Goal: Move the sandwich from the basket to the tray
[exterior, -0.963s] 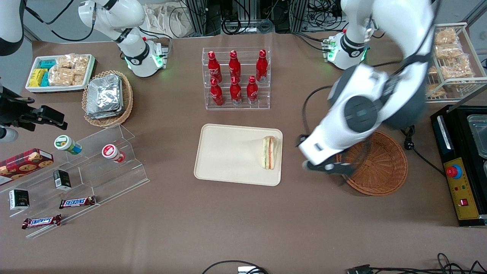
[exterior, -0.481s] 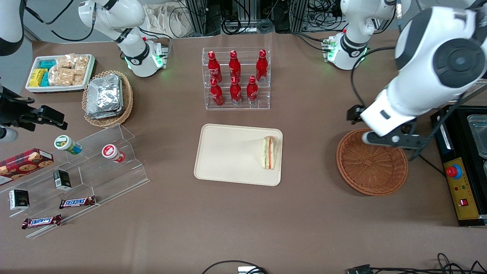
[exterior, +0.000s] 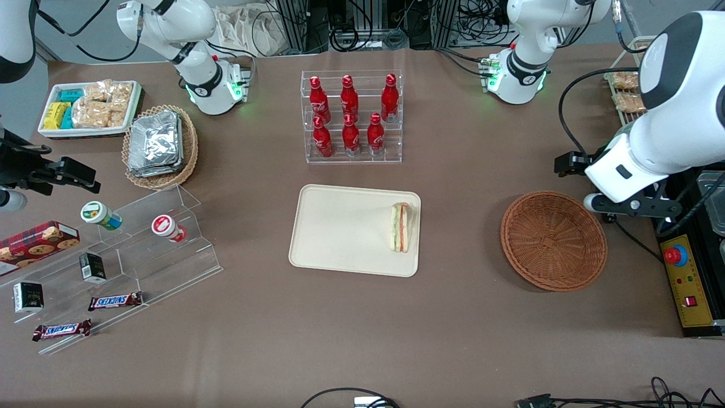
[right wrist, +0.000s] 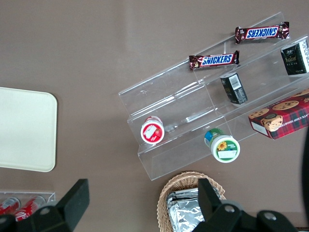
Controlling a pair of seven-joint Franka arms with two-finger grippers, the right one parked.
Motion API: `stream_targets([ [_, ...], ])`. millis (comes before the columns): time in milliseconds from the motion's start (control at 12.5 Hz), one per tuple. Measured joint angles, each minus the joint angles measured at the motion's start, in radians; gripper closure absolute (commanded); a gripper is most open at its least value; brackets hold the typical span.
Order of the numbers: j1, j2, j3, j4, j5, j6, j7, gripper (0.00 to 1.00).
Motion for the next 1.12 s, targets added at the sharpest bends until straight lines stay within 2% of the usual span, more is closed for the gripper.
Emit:
stream_targets([
  [642, 0.034, -0.095, 0.006, -0.134, 0.003, 0.011, 0.0, 0.0],
  [883, 0.063, -0.183, 0.009, -0.26, 0.003, 0.102, 0.0, 0.0],
  [1123, 0.112, -0.217, 0.008, -0.291, -0.003, 0.173, 0.02, 0.0],
])
